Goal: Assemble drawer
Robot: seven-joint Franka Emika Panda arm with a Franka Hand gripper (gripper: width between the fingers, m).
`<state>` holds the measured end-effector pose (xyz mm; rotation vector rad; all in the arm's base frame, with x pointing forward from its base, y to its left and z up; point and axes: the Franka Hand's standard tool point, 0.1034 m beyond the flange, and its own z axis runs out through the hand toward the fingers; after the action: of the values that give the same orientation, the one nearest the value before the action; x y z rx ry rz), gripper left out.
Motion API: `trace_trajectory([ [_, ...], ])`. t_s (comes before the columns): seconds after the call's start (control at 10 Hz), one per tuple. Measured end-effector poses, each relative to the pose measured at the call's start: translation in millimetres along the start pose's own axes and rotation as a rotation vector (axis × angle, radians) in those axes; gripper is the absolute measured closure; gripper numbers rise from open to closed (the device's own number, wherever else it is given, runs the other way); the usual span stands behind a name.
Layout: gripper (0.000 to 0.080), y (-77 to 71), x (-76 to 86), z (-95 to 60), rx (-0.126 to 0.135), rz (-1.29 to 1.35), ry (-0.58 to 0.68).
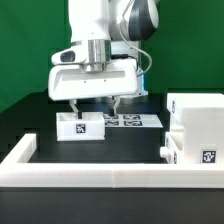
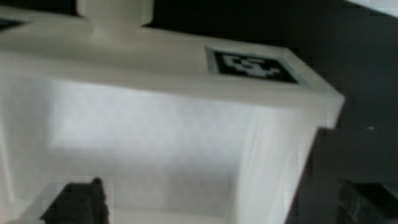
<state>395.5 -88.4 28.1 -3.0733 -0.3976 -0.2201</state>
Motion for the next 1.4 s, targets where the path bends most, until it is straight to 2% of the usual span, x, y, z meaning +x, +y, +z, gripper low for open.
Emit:
trace_trajectory([
  [0.3, 0.0151, 0.0, 1.4, -0.3, 0.001, 0.006, 0.0],
  [0.6, 0.0151, -7.7, -5.6, 14.4, 0.018, 0.051, -0.014],
  [0.9, 0.0151, -14.0, -8.2, 22.7, 0.019, 0.044, -0.01],
  [1.1, 0.0401, -16.5, -7.4, 23.2, 0.02, 0.038, -0.011],
  [1.2, 0.0401, -17.4, -7.1, 23.3, 0.021, 0.035, -0.011],
  [1.3, 0.0603, -17.5, -7.2, 23.5, 0.021, 0.035, -0.011],
  [1.4, 0.0733, -17.6, -7.3, 23.6, 0.021, 0.035, -0.011],
])
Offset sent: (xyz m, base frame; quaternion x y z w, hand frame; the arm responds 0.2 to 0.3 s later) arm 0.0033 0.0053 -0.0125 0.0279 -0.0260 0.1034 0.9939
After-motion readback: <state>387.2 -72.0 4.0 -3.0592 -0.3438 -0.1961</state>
